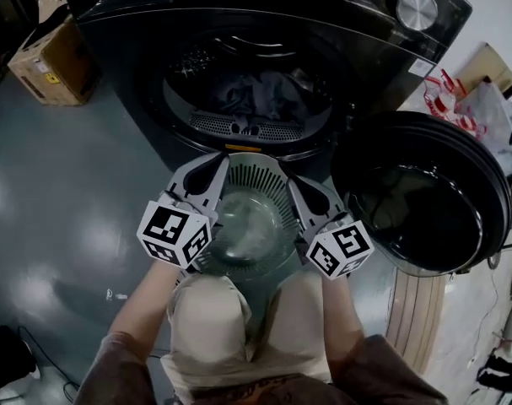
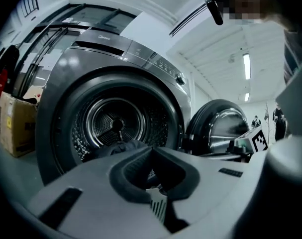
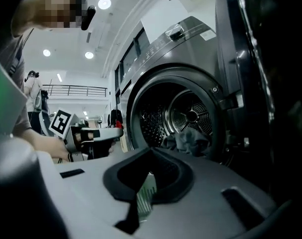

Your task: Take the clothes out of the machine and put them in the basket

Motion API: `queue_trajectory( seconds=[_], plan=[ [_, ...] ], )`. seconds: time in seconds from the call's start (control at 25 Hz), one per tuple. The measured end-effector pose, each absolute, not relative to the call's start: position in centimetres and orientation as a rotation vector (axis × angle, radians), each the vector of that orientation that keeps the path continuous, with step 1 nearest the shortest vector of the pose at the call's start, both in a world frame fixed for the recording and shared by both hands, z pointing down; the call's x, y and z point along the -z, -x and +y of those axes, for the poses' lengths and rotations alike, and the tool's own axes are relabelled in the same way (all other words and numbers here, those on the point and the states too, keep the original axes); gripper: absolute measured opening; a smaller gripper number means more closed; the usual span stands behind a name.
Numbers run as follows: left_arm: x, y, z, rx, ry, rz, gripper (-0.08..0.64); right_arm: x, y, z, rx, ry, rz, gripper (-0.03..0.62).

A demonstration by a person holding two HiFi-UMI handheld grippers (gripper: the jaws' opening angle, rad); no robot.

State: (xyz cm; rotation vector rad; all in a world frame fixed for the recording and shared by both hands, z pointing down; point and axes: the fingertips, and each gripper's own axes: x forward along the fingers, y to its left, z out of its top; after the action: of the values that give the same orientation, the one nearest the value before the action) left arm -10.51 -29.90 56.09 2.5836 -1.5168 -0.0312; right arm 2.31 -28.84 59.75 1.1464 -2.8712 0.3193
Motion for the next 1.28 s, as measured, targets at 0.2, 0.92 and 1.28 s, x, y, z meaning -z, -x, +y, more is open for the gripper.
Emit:
queue_trajectory(
  seconds=[0.2, 0.92, 1.28],
  plan=[
    [-56.7, 10.3, -29.0, 0.011, -2.559, -1.569, 0.006, -61.4, -3.9, -27.5, -0.252, -1.178, -2.841, -0.003],
    [-57.7, 9.3, -30.9, 0.021, -2.546, -1.627, 0.324, -63.8, -5.6, -26.7, -0.212, -1.207, -2.799, -0.003],
    [-60.2, 9.1, -39.1, -0.147, -2.544, -1.636, 0.451, -63.2, -4.6, -26.0, -0.237, -1.201, -2.818, -0.003]
  ],
)
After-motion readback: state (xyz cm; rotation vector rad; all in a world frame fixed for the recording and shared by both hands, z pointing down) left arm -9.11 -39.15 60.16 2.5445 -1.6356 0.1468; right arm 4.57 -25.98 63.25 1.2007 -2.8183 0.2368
